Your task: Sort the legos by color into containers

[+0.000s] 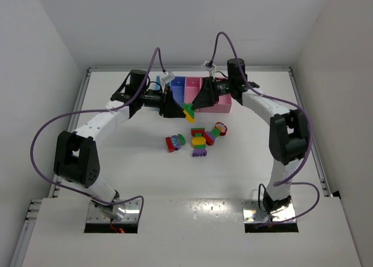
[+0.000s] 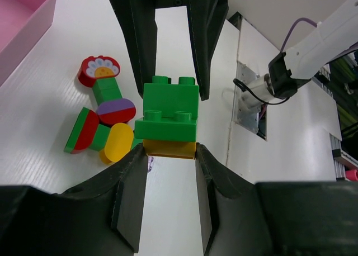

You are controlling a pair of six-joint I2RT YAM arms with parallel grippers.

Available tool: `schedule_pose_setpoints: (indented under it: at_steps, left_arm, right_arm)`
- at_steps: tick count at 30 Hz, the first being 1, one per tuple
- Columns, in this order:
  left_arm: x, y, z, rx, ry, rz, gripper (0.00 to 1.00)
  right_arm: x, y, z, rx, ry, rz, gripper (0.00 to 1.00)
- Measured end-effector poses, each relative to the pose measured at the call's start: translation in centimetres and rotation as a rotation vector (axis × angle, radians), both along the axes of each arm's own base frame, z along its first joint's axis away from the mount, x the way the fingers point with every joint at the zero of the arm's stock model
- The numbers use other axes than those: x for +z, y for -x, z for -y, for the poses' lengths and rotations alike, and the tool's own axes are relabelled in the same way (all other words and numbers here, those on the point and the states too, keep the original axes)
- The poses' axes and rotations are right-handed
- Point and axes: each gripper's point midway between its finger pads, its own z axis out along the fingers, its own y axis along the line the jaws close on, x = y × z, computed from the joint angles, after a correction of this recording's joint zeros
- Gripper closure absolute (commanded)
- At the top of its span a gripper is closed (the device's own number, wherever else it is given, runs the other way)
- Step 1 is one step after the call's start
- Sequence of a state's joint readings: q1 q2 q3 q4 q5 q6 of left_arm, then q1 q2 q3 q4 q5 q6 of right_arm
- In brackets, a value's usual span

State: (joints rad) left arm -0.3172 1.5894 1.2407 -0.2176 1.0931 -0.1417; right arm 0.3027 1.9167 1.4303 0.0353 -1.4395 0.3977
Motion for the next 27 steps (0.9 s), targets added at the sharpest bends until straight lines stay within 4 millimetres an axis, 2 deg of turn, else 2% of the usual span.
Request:
schedule_pose_setpoints:
  at_steps: [6,13,16,18,21,24,27]
  left_arm:
    - [-0.1,-0.4,0.1,0.01,-0.001,0.03,0.96]
    - [-1.9,0.2,-0.2,0.021,-0.029,-0.015,0.96]
    - [-2.1,-0.3,-0.4,0.044,-0.044,-0.001,0.96]
    - [-2.5,-1.1,-0.7,0.088,-0.073,0.012,0.96]
    - [-3.7,-3.4,-1.8,0.226,-0.156,0.032,0.96]
    - [-4.8,-6.4,-3.9,0.416,-0.264,0.06,0.96]
    - [-4.4,-9.5,-6.2,0.605,-0.355,0.11,0.96]
  right_arm:
    - [0.0,-0.9,1.0,-0.03,-0.002,0.003,0.99]
    - [-0.1,-4.5,5.5,-0.181,0.011,-0.008,1.0]
    - [-0.1,-5.1,6.4,-0.207,0.013,-0.008,1.0]
    - [-0.2,-5.1,6.4,-0.209,0.013,-0.008,1.0]
    - [-0.2,-5.1,6.4,-0.208,0.014,-0.008,1.0]
    - [-0.2,-5.1,6.4,-0.21,0.014,-0.008,1.0]
    - [-0.5,-5.1,6.7,-0.217,0.016,-0.014,1.0]
